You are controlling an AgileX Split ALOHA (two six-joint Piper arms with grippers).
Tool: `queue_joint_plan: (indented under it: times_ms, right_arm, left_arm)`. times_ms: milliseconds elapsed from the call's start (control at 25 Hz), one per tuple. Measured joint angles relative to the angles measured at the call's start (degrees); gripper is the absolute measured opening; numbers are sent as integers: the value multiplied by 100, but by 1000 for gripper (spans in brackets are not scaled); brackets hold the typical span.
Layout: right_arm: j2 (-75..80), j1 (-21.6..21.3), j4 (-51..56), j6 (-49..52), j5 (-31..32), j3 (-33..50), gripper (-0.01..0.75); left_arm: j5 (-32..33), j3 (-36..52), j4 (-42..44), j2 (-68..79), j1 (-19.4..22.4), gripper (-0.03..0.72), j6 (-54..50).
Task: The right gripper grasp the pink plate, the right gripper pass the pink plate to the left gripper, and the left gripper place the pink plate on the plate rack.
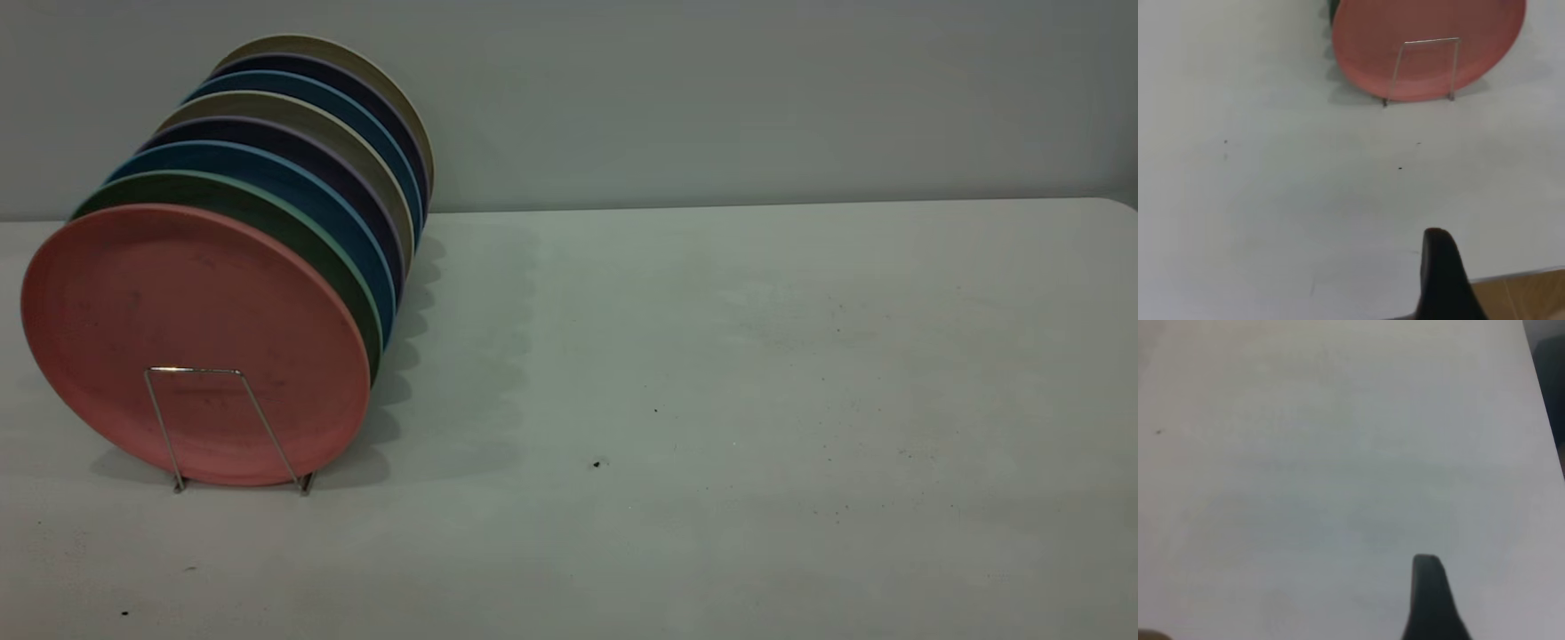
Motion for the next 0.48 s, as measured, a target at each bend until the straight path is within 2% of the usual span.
queue_joint_plan:
  times_ms: [240,480]
  right_arm:
    - [-2,0,5,0,0,0,512]
    - [-2,0,5,0,0,0,512]
  left_arm:
    - [0,0,0,0,-220,474,0]
    - [0,0,0,0,125,474,-12]
